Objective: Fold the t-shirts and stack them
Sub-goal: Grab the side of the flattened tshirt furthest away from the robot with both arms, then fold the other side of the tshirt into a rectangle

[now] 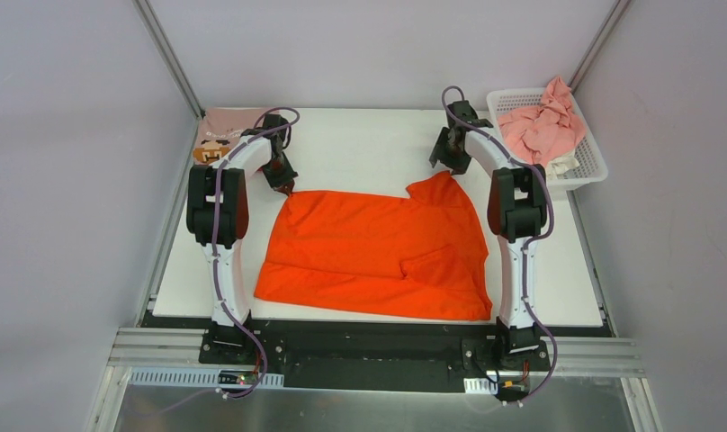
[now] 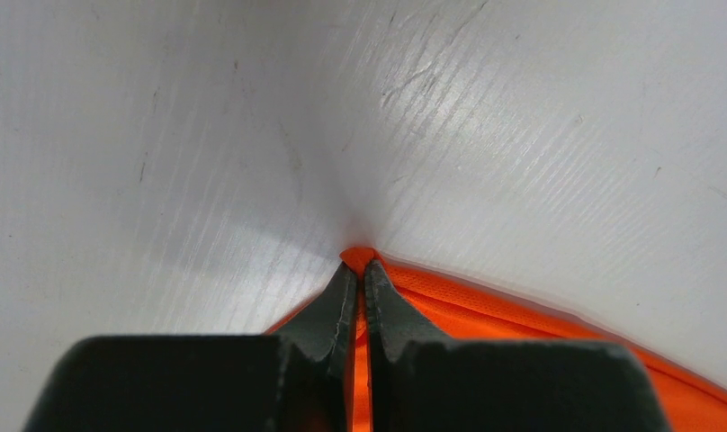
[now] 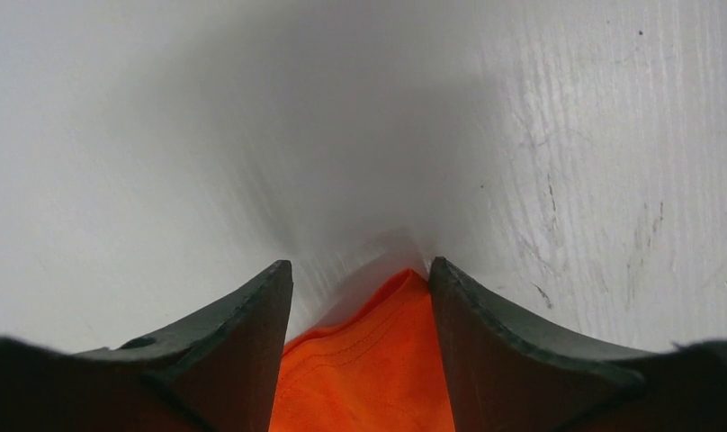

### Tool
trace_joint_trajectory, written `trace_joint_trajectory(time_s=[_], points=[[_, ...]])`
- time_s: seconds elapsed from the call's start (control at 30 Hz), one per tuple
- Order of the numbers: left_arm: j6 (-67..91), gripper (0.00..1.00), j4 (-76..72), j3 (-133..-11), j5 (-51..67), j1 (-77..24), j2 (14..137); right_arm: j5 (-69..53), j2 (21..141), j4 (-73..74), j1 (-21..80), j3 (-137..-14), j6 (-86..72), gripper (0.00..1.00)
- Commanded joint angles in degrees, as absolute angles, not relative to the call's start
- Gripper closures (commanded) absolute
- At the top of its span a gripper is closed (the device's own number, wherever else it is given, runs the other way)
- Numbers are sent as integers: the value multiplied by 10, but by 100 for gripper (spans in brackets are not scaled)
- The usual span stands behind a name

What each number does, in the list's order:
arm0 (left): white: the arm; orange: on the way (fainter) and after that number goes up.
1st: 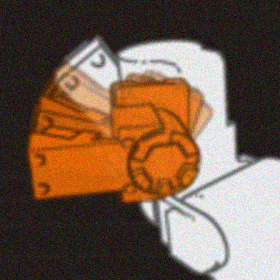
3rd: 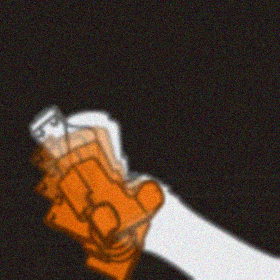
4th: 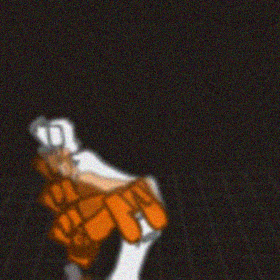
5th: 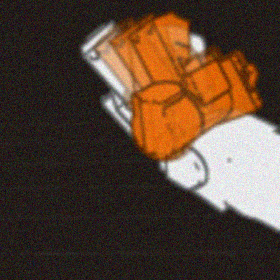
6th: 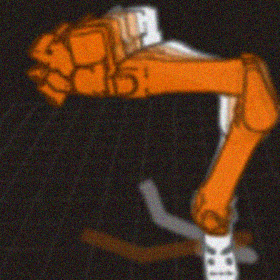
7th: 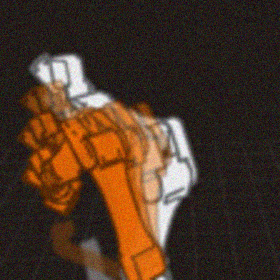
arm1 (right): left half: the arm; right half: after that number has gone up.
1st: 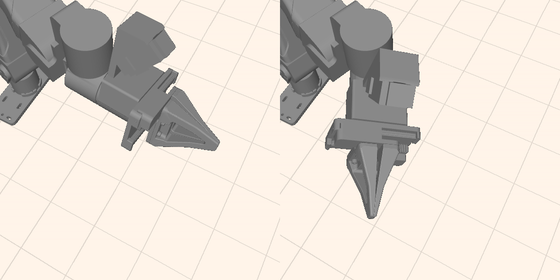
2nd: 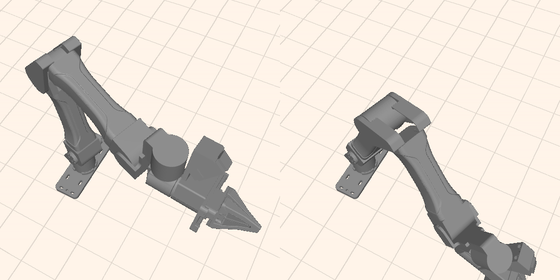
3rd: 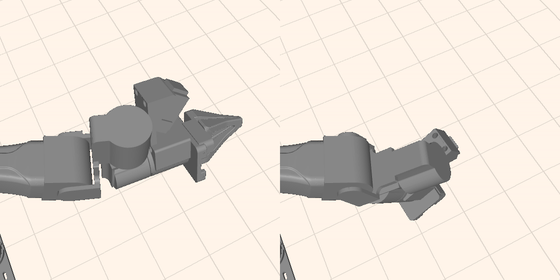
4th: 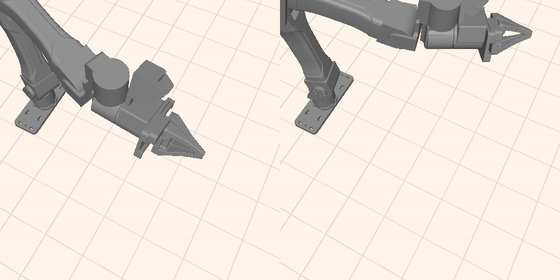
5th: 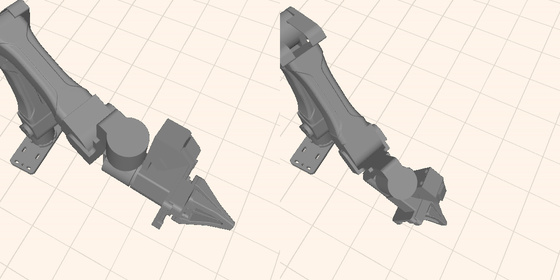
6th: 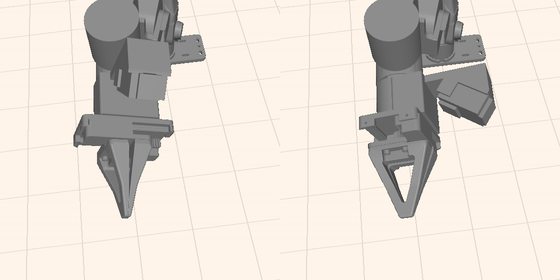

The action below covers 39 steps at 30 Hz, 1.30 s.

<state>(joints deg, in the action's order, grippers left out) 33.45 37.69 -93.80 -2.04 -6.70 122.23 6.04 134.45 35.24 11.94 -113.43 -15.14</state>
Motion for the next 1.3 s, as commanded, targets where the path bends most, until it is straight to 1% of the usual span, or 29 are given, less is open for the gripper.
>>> trace_joint_trajectory(time_s=[0.0,0.13,0.2,0.27,0.33,0.4,0.53,0.87,1.07,1.27], points=[[323,100,396,-925,-17,-67,1204,73,1320,383,127,-1105,-147,42],[322,100,396,-925,-17,-67,1204,74,1326,384,128,-1110,-149,57],[320,100,396,-926,-16,-67,1204,76,1325,384,129,-1113,-149,67],[317,100,396,-928,-14,-67,1203,73,1322,381,132,-1119,-149,79],[315,100,396,-929,-13,-67,1199,70,1317,380,135,-1128,-145,88],[313,100,396,-927,-12,-67,1194,78,1308,381,141,-1135,-139,100],[309,100,393,-909,-18,-69,1173,97,1266,364,152,-1100,-135,100],[294,100,359,-840,-40,-95,1093,156,1101,314,181,-909,-151,100],[282,100,333,-777,-50,-107,1022,179,1023,326,209,-835,-164,100],[280,100,304,-689,-57,-119,941,197,920,339,223,-743,-189,100]])
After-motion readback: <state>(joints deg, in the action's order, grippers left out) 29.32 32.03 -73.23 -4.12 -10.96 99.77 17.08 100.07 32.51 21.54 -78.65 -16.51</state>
